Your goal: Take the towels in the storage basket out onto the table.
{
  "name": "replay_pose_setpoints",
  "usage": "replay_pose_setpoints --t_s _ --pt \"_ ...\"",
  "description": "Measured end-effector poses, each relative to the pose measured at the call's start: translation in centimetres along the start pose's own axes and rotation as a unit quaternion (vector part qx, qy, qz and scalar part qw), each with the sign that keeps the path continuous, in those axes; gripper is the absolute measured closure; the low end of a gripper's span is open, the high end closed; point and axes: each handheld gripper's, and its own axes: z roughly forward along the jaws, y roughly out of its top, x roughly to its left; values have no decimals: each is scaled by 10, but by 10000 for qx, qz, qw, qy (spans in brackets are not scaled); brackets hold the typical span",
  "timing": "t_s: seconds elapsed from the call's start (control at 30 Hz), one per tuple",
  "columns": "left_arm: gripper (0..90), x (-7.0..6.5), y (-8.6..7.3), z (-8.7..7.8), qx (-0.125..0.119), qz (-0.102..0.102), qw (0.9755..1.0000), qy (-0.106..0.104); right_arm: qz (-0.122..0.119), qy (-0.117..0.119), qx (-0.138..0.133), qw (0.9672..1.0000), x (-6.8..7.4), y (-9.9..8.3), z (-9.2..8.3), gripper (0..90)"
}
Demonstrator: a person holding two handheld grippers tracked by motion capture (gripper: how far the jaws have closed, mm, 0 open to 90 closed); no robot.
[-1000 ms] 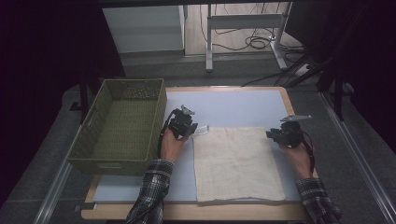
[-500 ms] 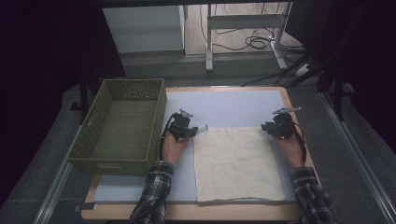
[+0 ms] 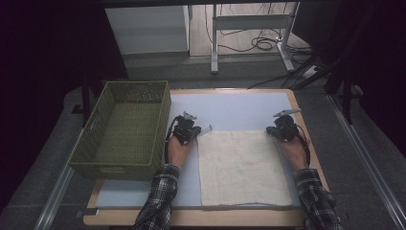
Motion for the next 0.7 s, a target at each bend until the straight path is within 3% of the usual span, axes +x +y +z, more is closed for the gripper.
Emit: replay_pose_setpoints --t_s 0.13,0.23,0.33,0.7 --pt "876 3 19 -10 -271 81 9993 248 98 -107 -178 9997 -5 12 -6 878" --pt "875 -1 28 -18 -350 194 9988 291 119 -129 -359 9992 -6 22 -14 878" --pt "874 -8 27 -23 -309 398 9982 334 18 -123 -379 9992 -3 23 -21 878" --pt "874 -28 7 -43 -470 481 9977 53 30 149 -573 9982 0 6 -57 875"
